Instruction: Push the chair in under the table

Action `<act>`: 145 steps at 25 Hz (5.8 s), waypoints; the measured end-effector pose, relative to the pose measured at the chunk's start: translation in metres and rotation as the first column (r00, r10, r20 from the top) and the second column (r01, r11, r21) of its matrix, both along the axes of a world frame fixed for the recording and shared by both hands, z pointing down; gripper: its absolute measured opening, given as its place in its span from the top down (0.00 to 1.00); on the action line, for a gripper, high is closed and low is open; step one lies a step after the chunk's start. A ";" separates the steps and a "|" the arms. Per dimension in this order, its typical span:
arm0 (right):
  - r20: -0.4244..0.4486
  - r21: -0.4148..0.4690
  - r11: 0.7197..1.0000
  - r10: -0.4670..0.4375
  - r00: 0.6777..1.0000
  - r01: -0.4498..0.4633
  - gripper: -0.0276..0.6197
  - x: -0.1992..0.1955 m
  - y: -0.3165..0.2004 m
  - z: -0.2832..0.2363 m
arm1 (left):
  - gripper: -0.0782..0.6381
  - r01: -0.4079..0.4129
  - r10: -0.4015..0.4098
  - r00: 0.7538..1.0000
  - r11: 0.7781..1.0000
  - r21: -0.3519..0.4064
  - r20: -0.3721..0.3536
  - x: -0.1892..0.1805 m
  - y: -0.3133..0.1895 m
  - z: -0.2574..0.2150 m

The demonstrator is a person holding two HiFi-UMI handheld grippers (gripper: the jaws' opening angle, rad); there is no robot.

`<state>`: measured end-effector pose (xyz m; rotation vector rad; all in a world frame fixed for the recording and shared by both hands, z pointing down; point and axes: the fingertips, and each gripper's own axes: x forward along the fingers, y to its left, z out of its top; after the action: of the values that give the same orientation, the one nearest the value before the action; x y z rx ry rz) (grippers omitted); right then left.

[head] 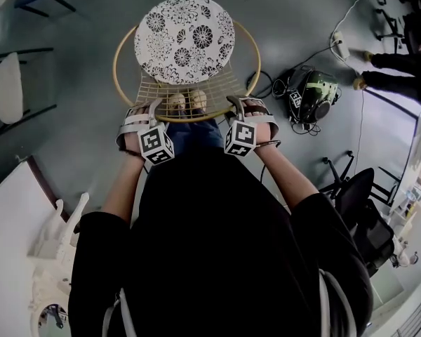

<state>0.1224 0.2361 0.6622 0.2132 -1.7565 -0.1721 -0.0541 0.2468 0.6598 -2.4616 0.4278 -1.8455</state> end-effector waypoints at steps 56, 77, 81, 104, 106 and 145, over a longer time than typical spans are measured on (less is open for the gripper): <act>-0.182 0.035 0.999 0.013 0.983 -0.007 0.77 -0.022 -0.223 0.032 | 0.68 -0.202 0.200 0.979 0.979 0.038 0.037 -0.025 -0.224 0.021; -0.152 0.068 0.997 -0.037 0.988 0.048 0.77 -0.015 -0.348 0.034 | 0.68 -0.157 0.156 0.987 0.987 0.019 0.050 -0.018 -0.341 0.023; -0.147 0.070 0.995 -0.059 0.987 0.070 0.77 -0.016 -0.371 0.036 | 0.68 -0.147 0.146 0.988 0.989 0.019 0.056 -0.018 -0.362 0.025; -0.150 0.083 0.992 -0.080 0.985 0.094 0.77 -0.033 -0.479 0.038 | 0.67 -0.136 0.133 0.987 0.990 0.028 0.090 -0.036 -0.472 0.032; -0.151 0.087 0.992 -0.074 0.986 0.088 0.77 -0.036 -0.484 0.042 | 0.67 -0.141 0.137 0.986 0.990 0.029 0.092 -0.039 -0.476 0.036; -0.030 -0.009 1.000 0.012 0.999 -0.012 0.80 -0.045 -0.431 -0.010 | 0.81 -0.048 0.018 0.970 0.992 -0.118 -0.243 -0.050 -0.449 -0.041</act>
<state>0.0773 -0.1947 0.6525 0.2137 -1.7252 -0.1576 -0.1040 -0.2018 0.6192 -2.7705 0.2856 -1.6112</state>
